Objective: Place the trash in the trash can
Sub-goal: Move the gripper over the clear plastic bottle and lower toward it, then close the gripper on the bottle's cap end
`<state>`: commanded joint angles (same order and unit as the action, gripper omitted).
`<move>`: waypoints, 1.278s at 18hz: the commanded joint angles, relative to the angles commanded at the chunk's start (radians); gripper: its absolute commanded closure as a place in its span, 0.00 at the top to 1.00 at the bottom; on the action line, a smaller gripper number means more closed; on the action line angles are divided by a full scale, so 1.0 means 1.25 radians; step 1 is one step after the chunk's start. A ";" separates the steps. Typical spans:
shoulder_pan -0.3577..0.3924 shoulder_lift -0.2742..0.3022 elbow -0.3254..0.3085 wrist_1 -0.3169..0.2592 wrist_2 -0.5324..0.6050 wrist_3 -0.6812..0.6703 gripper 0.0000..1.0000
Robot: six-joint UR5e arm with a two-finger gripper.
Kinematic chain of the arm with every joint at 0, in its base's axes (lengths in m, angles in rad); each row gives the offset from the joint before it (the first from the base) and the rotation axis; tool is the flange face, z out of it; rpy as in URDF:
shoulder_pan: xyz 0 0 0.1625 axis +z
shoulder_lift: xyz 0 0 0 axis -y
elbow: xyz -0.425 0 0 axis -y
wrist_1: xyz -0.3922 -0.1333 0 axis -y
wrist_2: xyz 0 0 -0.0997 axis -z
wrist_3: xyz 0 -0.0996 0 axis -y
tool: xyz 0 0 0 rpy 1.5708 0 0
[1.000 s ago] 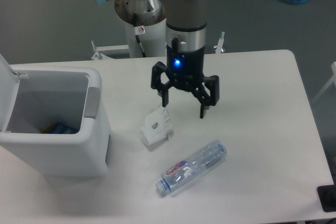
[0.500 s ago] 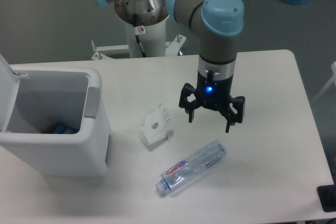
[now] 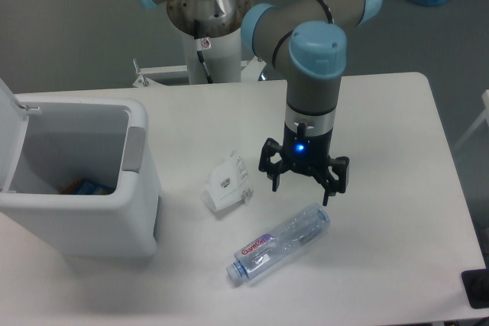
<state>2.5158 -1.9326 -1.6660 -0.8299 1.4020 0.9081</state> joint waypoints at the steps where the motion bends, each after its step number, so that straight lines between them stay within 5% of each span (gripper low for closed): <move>1: -0.017 -0.020 0.012 0.000 0.012 -0.001 1.00; 9: -0.131 -0.156 0.110 -0.001 0.113 0.004 1.00; 23: -0.173 -0.228 0.140 0.000 0.207 0.012 1.00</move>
<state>2.2995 -2.2181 -1.4911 -0.8299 1.6613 0.9235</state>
